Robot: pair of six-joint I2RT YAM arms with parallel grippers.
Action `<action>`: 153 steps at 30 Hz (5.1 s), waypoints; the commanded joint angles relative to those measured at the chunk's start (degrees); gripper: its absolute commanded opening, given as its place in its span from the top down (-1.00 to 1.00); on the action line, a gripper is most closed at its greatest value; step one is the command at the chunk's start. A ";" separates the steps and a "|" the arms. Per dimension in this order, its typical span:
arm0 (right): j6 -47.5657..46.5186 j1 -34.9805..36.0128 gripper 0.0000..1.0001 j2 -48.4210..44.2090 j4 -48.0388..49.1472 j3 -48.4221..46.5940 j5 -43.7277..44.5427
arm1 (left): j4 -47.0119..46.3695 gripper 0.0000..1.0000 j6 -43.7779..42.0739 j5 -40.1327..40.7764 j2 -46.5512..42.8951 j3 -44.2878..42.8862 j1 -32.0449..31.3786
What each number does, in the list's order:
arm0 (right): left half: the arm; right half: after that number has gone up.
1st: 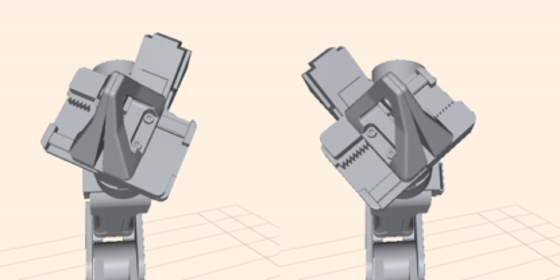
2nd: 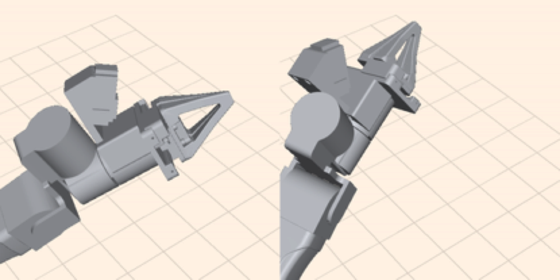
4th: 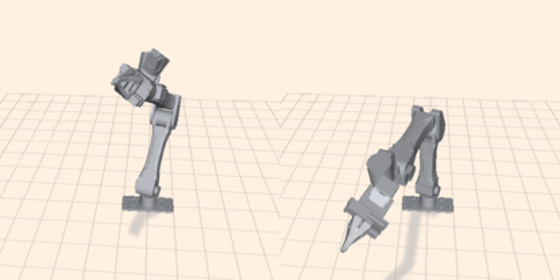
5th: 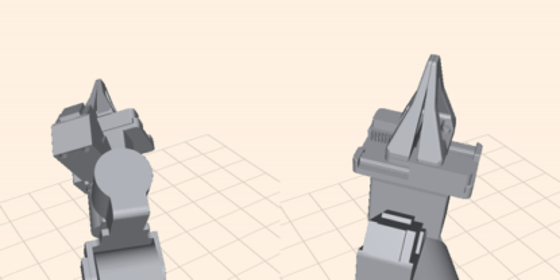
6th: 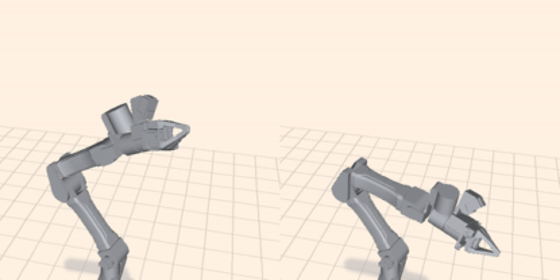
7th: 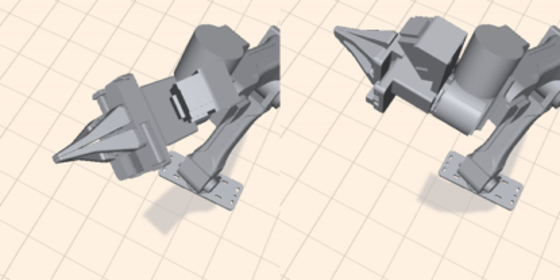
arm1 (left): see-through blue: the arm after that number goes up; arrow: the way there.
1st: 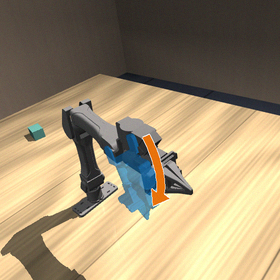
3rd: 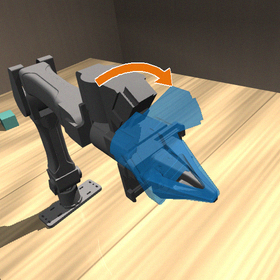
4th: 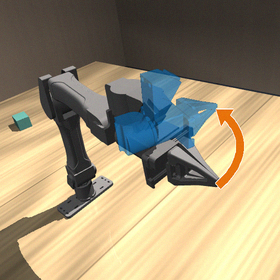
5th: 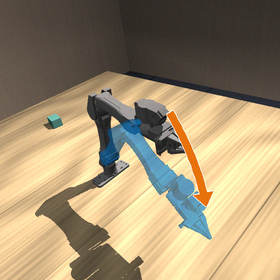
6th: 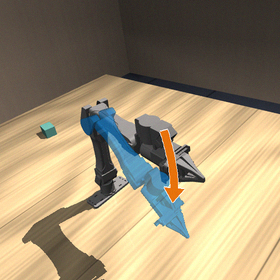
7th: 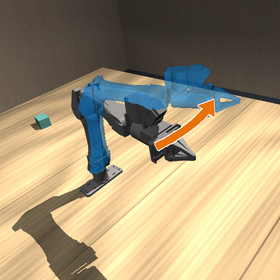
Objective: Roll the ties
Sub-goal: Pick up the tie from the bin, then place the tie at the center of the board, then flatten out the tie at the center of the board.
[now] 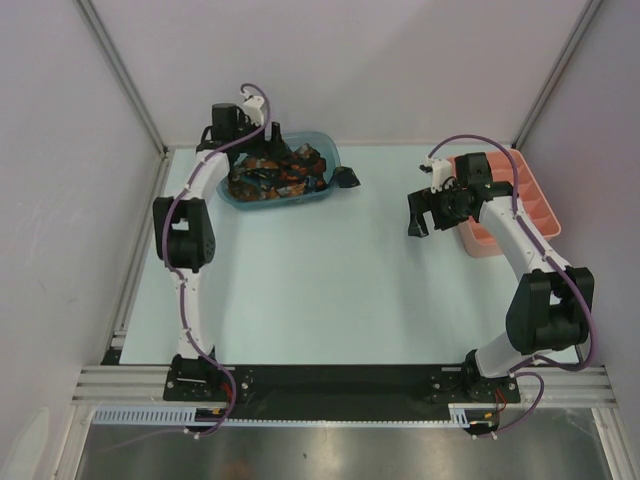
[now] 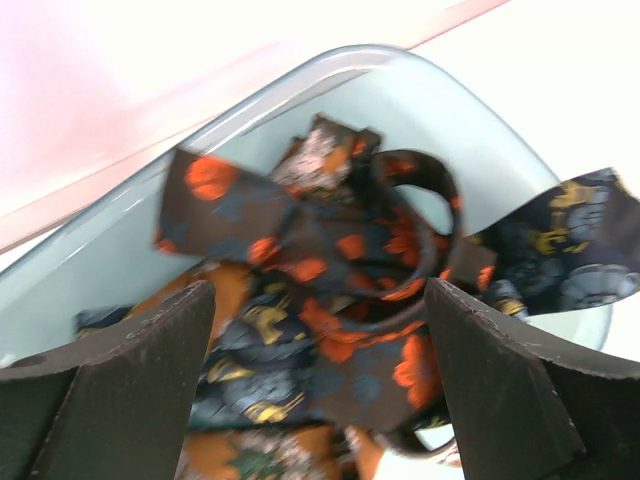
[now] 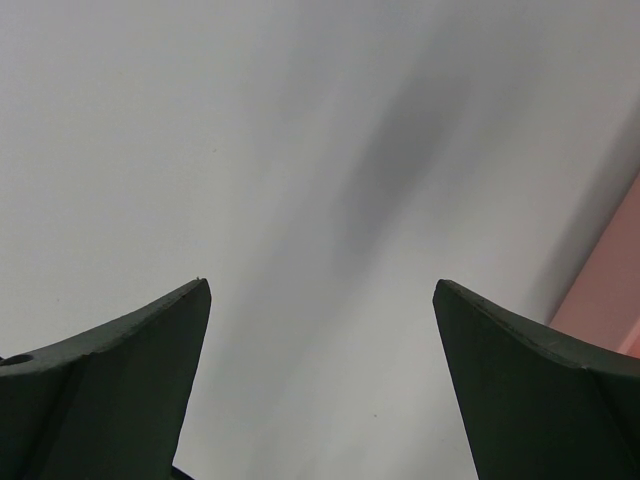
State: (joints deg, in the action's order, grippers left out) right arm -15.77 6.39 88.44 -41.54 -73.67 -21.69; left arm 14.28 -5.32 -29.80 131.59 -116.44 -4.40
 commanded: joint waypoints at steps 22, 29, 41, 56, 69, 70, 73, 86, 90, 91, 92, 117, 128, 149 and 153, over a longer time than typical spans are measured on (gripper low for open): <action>-1.81 -1.38 -1.00 0.50 -0.47 -2.97 2.71 | 13.56 -0.64 -5.75 -3.68 8.42 -11.87 -4.56; -1.81 -1.65 -0.99 0.68 -0.30 -3.15 2.71 | 18.67 -0.69 -9.70 -2.11 9.38 -14.07 -5.53; -1.19 -1.56 -0.99 0.76 -0.21 -3.15 2.45 | 16.41 -0.16 -13.57 4.31 9.48 -14.69 -6.84; 0.91 -2.61 -1.00 0.77 0.32 -5.34 -0.97 | 11.64 1.00 -13.48 4.05 -10.37 -17.95 -6.67; 2.14 -6.04 -0.99 -1.08 1.46 -7.72 -7.74 | 16.66 1.00 -9.18 2.37 -33.14 -23.20 -21.05; 2.15 -5.95 -1.00 -1.34 1.46 -7.72 -8.19 | 16.22 1.00 -7.87 3.34 -33.67 -24.00 -22.48; 1.80 -7.62 -0.99 -2.40 1.11 -7.28 -9.77 | 13.06 1.00 -1.66 5.98 -35.87 -25.06 -26.26; 0.22 -0.69 -0.99 -4.86 2.07 -1.57 -11.53 | 5.31 1.00 1.49 5.27 -76.15 41.16 -5.55; -0.49 3.27 -0.99 -1.79 3.13 -2.35 -10.65 | 13.38 1.00 -10.81 4.84 -87.08 61.63 2.37; -0.49 4.93 -0.99 -0.48 3.30 -2.88 -10.65 | 16.62 0.99 -12.50 6.06 -88.25 63.95 3.69; -0.49 5.73 -0.99 1.97 3.74 -4.54 -10.74 | 17.96 0.95 -14.26 6.51 -89.30 66.32 6.49; 37.99 20.06 -0.71 36.87 47.51 -19.58 -10.56 | 31.86 -0.78 -32.04 -5.71 -74.55 64.06 22.33; 42.66 20.68 0.50 39.53 49.97 -18.88 -13.37 | 29.14 -0.76 -29.84 -1.84 -71.74 60.99 22.42; 46.35 12.60 1.00 -1.17 34.07 17.50 -4.77 | 36.94 -0.75 -47.93 -0.61 -53.11 54.39 22.25; 47.94 11.10 1.00 -0.56 29.25 18.38 -2.57 | 41.17 -0.72 -54.61 -0.87 -48.98 53.43 21.90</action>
State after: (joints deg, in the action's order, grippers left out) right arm 30.06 18.85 87.02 -5.56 -56.53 -28.36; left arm 49.69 -50.33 -29.36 80.34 -60.05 17.56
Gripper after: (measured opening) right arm 0.010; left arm 0.866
